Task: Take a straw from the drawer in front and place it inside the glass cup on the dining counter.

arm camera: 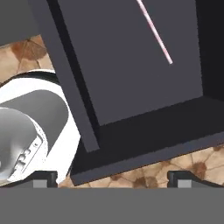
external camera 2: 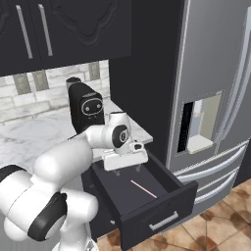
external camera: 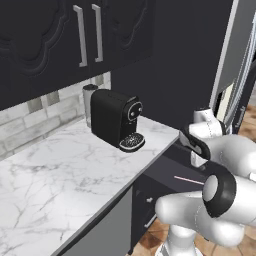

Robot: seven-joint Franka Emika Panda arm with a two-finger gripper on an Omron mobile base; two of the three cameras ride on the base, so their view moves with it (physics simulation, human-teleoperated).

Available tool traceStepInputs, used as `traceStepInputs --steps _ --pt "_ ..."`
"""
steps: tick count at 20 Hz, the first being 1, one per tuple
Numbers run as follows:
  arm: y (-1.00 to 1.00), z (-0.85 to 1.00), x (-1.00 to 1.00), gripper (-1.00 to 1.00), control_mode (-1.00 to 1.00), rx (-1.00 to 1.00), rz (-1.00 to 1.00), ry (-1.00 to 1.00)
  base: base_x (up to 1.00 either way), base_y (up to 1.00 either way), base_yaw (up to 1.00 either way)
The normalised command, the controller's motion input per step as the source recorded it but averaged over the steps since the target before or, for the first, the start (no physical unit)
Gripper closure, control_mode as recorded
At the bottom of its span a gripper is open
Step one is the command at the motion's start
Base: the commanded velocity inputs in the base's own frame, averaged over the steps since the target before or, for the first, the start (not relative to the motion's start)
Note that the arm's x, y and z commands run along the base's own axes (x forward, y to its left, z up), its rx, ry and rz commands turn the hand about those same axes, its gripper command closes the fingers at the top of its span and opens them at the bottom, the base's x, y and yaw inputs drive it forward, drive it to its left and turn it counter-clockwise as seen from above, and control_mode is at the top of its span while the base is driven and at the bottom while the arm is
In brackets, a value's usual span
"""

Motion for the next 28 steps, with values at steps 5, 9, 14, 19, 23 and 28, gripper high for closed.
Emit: traceStepInputs --steps 5,9,14,19,23,28 --pt "0.00 -0.65 0.17 -1.00 -1.00 0.15 0.26 0.05 0.00 0.00 0.00" --pt "0.00 -0.46 0.35 -1.00 -1.00 0.12 0.20 0.00 0.00 0.00 0.00" --pt "0.00 -0.48 0.45 -1.00 -1.00 0.02 0.12 0.00 0.00 0.00 0.00" --pt "-0.04 -0.43 0.31 -1.00 -1.00 0.02 0.09 0.01 0.00 0.00 0.00" --pt "-0.19 -0.31 0.25 -1.00 -1.00 0.09 0.08 0.00 0.00 0.00 0.00" --pt "-0.27 -0.33 0.24 -1.00 -1.00 0.09 0.07 0.00 0.00 0.00 0.00"
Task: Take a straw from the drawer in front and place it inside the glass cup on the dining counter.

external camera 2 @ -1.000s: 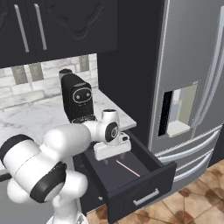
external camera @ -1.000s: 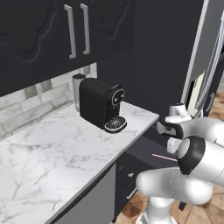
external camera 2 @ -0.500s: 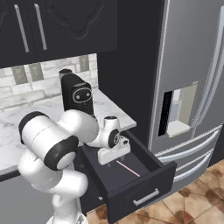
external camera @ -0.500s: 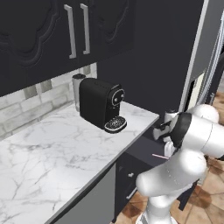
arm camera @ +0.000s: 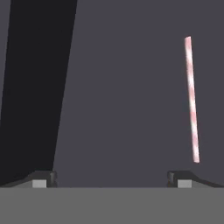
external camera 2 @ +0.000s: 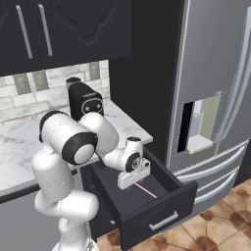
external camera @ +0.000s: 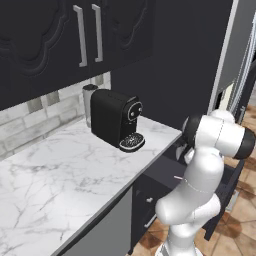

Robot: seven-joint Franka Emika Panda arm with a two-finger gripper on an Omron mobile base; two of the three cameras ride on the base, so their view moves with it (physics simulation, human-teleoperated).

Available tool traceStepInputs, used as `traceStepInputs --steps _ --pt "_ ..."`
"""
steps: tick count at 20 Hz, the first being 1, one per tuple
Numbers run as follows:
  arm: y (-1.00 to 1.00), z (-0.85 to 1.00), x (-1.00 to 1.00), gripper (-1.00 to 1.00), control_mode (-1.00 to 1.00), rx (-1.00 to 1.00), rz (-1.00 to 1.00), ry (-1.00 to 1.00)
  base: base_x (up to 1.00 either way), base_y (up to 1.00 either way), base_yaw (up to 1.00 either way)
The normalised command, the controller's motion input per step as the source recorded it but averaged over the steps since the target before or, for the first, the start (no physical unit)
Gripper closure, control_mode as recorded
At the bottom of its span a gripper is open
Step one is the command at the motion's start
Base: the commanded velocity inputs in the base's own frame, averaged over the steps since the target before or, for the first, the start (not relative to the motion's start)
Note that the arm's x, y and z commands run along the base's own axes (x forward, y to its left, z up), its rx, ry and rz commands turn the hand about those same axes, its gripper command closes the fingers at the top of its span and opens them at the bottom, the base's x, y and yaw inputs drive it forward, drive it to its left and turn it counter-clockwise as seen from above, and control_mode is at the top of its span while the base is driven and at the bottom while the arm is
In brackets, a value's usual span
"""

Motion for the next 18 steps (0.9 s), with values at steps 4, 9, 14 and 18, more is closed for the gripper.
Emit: traceStepInputs --steps 4,9,14,18 --pt "-0.15 -0.40 0.48 -1.00 -1.00 0.02 0.04 0.04 0.00 0.00 0.00" --pt "-0.17 -0.30 0.47 -1.00 -1.00 0.00 0.04 0.07 0.00 0.00 0.00" --pt "-0.18 -0.35 0.32 -1.00 -1.00 0.03 0.03 0.07 0.00 0.00 0.00" --pt "-0.11 -0.49 0.29 -1.00 -1.00 0.01 0.03 0.02 0.00 0.00 0.00"
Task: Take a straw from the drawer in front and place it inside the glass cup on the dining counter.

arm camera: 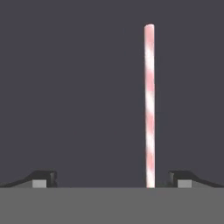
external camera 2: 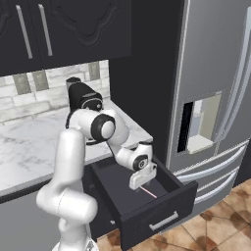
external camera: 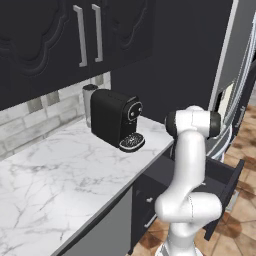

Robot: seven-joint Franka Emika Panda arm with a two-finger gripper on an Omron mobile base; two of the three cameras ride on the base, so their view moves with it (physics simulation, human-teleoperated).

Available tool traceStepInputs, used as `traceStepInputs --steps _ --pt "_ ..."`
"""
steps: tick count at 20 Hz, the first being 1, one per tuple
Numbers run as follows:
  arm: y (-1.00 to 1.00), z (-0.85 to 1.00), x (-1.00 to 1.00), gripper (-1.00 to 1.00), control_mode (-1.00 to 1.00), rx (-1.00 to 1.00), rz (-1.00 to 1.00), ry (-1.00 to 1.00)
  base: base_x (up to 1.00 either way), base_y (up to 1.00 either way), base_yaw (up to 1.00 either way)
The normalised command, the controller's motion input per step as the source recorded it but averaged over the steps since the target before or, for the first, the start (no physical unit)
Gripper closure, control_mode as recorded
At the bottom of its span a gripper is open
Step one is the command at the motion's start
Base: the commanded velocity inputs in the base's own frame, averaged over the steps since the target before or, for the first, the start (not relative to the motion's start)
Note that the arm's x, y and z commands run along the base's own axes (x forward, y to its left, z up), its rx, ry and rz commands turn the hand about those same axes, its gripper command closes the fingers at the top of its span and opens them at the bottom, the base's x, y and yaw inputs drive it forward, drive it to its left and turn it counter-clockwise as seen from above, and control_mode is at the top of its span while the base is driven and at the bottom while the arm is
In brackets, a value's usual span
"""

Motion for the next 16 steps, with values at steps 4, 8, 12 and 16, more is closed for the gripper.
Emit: traceStepInputs --steps 4,8,12,16 --pt "-0.10 -0.40 0.27 -1.00 -1.00 0.00 0.03 0.00 0.00 0.00 0.00" --pt "-0.04 -0.36 0.23 -1.00 -1.00 0.00 0.01 0.00 0.00 0.00 0.00" --pt "0.00 -0.44 0.03 -1.00 -1.00 0.00 0.00 0.00 0.00 0.00 0.00" --pt "0.00 -0.48 0.00 -1.00 -1.00 0.00 0.00 0.00 0.00 0.00 0.00"
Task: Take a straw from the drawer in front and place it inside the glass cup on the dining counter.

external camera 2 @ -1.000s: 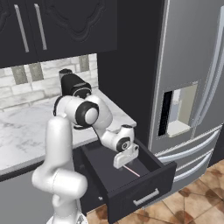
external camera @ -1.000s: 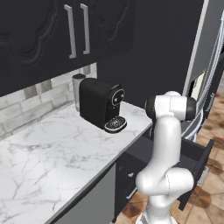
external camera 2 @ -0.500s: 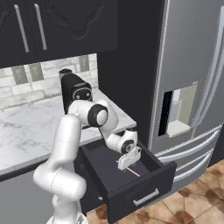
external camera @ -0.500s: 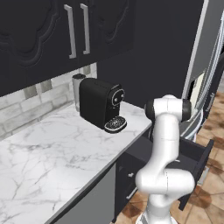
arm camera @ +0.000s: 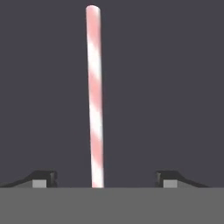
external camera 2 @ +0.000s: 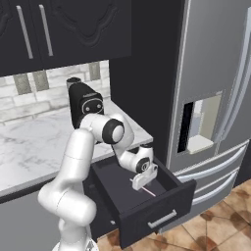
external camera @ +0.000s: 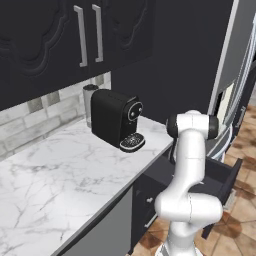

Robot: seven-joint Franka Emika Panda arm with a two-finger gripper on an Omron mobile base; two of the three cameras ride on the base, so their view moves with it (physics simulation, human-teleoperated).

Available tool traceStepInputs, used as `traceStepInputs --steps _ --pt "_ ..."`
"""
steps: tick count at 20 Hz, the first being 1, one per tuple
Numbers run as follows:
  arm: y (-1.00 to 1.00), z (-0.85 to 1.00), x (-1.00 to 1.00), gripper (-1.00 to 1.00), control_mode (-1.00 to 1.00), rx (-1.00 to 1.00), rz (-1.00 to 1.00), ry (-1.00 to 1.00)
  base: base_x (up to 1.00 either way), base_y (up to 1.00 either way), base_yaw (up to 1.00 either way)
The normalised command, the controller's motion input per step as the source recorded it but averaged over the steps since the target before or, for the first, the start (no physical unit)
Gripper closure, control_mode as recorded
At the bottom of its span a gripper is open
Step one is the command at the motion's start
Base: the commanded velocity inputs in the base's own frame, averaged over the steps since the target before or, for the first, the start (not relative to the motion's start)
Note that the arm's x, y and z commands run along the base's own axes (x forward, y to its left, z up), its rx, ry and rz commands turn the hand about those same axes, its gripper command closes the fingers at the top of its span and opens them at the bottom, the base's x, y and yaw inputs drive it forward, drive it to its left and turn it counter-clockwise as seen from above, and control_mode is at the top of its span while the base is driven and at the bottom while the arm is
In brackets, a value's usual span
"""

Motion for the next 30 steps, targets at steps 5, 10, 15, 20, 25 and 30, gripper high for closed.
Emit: traceStepInputs --steps 5,10,15,20,25,30 --pt "0.05 -0.54 0.00 1.00 -1.00 0.00 0.00 0.00 0.00 0.00 0.00" --pt "0.00 -0.27 -0.01 1.00 -1.00 0.00 0.00 0.00 0.00 0.00 0.00" --pt "0.00 -0.02 -0.06 1.00 -1.00 0.00 0.00 0.01 0.00 0.00 0.00" --pt "0.00 0.06 -0.18 1.00 -1.00 0.00 -0.01 0.00 0.00 0.00 0.00" --pt "0.00 0.55 -0.08 1.00 -1.00 0.00 -0.03 0.01 0.00 0.00 0.00" --pt "0.00 0.99 -0.30 1.00 -1.00 0.00 -0.02 0.00 0.00 0.00 0.00"
